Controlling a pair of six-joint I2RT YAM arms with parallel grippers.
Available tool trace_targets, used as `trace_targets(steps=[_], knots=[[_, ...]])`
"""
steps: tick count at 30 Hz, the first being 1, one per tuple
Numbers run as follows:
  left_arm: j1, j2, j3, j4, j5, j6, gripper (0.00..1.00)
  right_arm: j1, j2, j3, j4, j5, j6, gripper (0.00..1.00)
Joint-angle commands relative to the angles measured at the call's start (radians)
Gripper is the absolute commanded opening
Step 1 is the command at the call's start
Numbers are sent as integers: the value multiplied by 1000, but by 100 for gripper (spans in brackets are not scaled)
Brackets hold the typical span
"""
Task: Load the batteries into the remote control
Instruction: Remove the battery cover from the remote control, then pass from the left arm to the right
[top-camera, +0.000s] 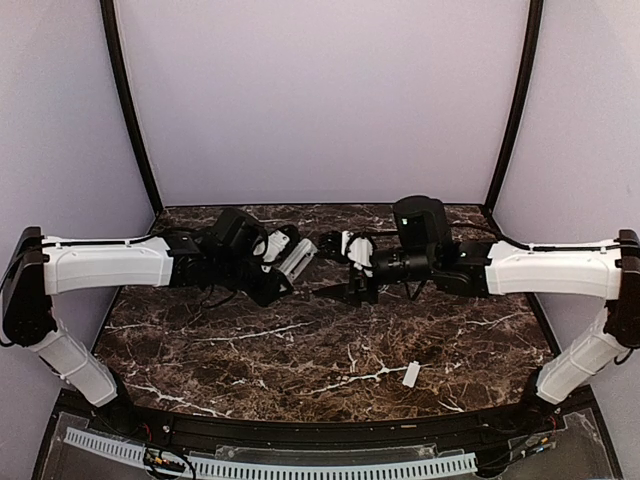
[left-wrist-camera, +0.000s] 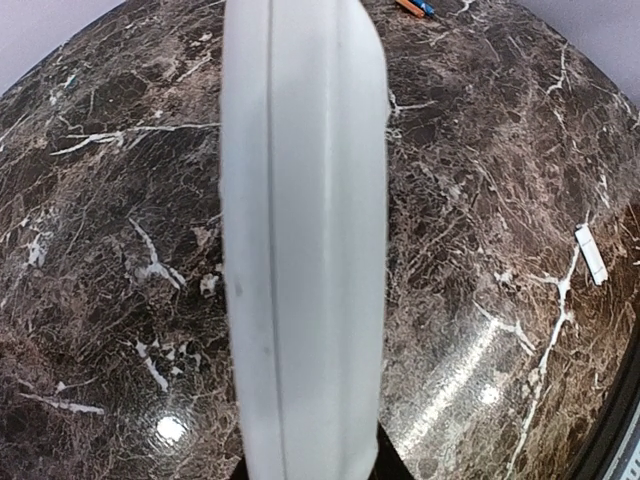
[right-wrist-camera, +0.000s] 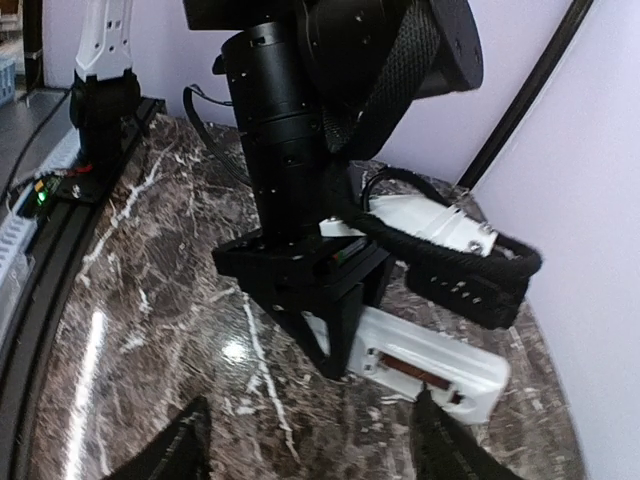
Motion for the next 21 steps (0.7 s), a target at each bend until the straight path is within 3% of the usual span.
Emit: trace_targets(steps=[1,5,11,15,21], knots=[[5,-80,20,-50,148,46,0,9,-84,53,-148,83,-217,73],[5,-122,28,-105,280,62,0,68,-109,58,-216,235,-533,84],[3,-151,38,-171,367,59,0,153,-36,52,-81,460,-889,95],[3,-147,48,-196,414,48,0,177,22,60,56,531,-1002,96],[3,-149,56,-212,426,44,0,181,87,132,-24,597,-1051,89]])
